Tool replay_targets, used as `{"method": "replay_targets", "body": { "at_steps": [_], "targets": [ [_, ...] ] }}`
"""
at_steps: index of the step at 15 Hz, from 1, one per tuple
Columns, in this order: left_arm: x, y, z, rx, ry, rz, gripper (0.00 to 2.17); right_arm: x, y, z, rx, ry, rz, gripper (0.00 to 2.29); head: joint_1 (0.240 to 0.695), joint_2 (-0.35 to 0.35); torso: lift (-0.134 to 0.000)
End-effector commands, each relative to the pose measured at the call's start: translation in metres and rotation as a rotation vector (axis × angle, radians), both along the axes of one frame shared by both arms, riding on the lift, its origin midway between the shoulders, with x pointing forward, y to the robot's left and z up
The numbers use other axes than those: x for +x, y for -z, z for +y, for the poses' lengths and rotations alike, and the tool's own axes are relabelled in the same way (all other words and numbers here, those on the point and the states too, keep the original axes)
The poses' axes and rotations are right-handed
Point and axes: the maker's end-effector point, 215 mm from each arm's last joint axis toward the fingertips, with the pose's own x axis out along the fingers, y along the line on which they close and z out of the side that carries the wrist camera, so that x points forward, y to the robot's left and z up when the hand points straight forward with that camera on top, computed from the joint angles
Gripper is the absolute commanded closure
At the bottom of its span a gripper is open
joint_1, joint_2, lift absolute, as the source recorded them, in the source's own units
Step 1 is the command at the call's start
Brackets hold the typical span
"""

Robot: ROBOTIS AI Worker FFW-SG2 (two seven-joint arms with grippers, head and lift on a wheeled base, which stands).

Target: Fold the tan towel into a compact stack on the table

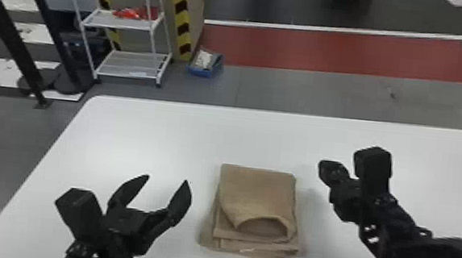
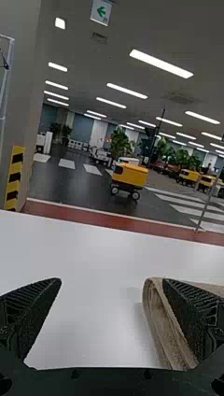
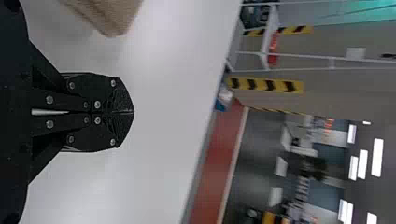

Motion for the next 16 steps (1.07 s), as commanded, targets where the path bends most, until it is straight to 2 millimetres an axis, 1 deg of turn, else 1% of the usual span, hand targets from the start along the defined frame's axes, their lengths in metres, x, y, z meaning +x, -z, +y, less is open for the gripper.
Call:
{"method": "replay_targets", "body": {
  "at_steps": [1,2,3,4,5,7,9,10,13,16],
  "targets": [
    [0.000,0.001,-0.001,0.001,0.003,0.001,0.08,-0.022,-0.083,0.039,0.101,-0.089,-0.291,2.19,0.695,0.069,-0.113],
    [0.000,0.001,-0.001,0.001,0.003,0.001,0.08,-0.038,-0.090,0.062,0.114,-0.151,-0.313,2.19,0.695,0.080,-0.113],
    [0.001,0.000,-0.001,0.001,0.003,0.000,0.08,-0.051,-0.078,0.085,0.118,-0.211,-0.274,2.19,0.695,0.099,-0.113],
    [0.001,0.001,0.000,0.000,0.002,0.003,0.08,-0.061,-0.061,0.103,0.100,-0.247,-0.224,2.19,0.695,0.117,-0.113],
    [0.000,0.001,0.000,0.000,0.002,0.004,0.08,-0.068,-0.049,0.115,0.086,-0.271,-0.193,2.19,0.695,0.160,-0.113],
    [0.000,0.004,0.000,0.000,0.002,0.009,0.08,-0.086,-0.024,0.139,0.080,-0.327,-0.145,2.19,0.695,0.196,-0.113],
    [0.000,0.004,0.000,0.001,0.003,0.010,0.08,-0.101,-0.004,0.158,0.071,-0.377,-0.104,2.19,0.695,0.226,-0.113],
    [0.001,0.005,-0.001,0.000,0.004,0.010,0.08,-0.107,0.007,0.166,0.059,-0.398,-0.082,2.19,0.695,0.252,-0.113],
    [0.001,0.005,-0.001,-0.001,0.004,0.012,0.08,-0.124,0.045,0.177,0.022,-0.427,0.019,2.19,0.695,0.286,-0.113],
    [0.001,0.006,-0.001,-0.001,0.004,0.013,0.08,-0.142,0.064,0.188,0.031,-0.459,0.038,2.19,0.695,0.302,-0.113]
  ]
}}
